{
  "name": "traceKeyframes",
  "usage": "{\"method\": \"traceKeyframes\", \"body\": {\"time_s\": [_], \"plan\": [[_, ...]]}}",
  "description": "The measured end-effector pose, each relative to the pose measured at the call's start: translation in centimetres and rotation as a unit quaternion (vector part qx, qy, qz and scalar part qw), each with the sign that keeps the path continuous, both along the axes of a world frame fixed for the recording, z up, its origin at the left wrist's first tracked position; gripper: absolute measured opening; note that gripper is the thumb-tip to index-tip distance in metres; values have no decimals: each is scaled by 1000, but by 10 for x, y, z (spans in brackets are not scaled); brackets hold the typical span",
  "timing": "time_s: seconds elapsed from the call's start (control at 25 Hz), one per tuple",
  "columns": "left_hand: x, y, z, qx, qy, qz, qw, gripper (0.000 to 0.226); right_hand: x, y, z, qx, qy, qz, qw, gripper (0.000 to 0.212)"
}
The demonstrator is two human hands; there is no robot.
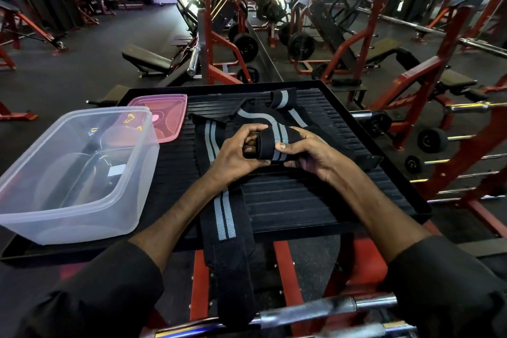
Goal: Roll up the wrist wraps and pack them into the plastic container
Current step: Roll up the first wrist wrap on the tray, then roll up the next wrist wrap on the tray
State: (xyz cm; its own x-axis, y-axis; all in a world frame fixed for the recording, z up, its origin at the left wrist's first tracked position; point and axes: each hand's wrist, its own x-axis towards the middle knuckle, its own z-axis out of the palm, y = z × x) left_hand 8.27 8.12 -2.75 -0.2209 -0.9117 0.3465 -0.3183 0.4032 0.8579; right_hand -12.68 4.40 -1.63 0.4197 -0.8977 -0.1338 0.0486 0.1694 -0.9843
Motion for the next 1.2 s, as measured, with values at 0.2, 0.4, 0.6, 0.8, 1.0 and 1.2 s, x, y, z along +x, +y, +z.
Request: {"method": "traceKeyframes", "body": {"time_s": [0.2,0.4,0.6,0.8,1.0,1.2], "plan": [[4,0,1,14,-31,-10,999,78,7,-1,3,-17,12,-58,998,65],[22,-1,-1,8,11,33,999,50,-6,1,30,-97,153,-76,981,51],[42,-1,2,16,90,110,990,42,-17,-5,60,-221,488,2,845,86],[51,7,-1,26,120,122,985,42,-12,-5,50,-219,544,-16,810,69],[61,13,5,27,136,145,980,39,16,10,75,-325,586,-58,740,65],[70,11,10,22,162,195,967,36,67,21,73,-460,483,-92,740,36]]}}
